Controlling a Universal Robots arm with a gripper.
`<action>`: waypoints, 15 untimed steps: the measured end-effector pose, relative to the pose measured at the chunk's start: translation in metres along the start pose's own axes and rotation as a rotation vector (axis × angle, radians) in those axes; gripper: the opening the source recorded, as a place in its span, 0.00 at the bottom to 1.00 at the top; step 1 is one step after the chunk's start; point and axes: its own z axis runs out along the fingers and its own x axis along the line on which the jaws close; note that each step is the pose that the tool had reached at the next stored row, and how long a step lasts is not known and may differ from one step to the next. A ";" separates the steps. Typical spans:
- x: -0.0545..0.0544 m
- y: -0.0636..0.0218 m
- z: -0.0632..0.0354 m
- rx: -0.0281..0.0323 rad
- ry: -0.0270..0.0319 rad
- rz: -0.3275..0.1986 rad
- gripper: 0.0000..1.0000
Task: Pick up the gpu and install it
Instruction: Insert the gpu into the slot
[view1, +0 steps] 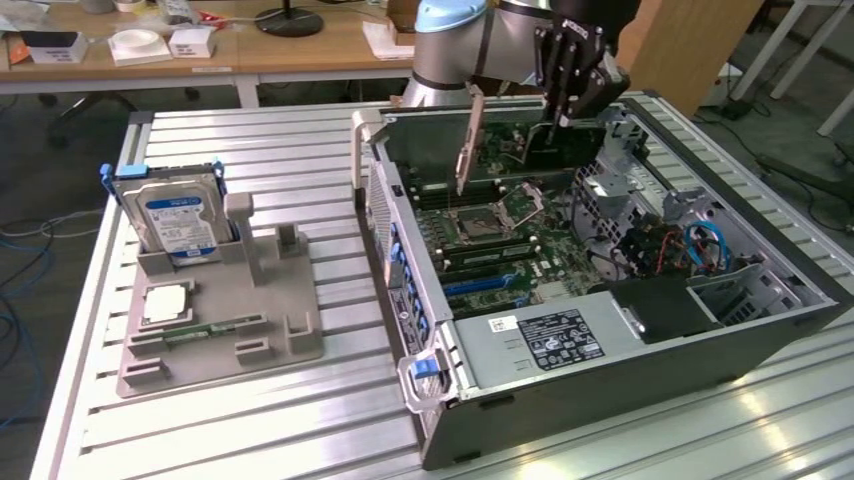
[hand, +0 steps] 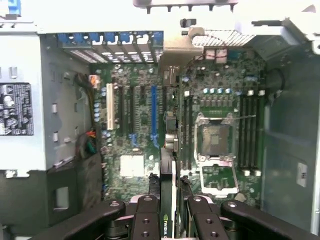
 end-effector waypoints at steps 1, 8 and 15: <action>0.000 0.0000 0.0006 0.0075 0.0007 0.000 0.26; -0.001 0.0008 0.0119 0.0186 0.0004 0.001 0.26; -0.002 0.0012 0.0245 0.0185 0.0005 0.001 0.26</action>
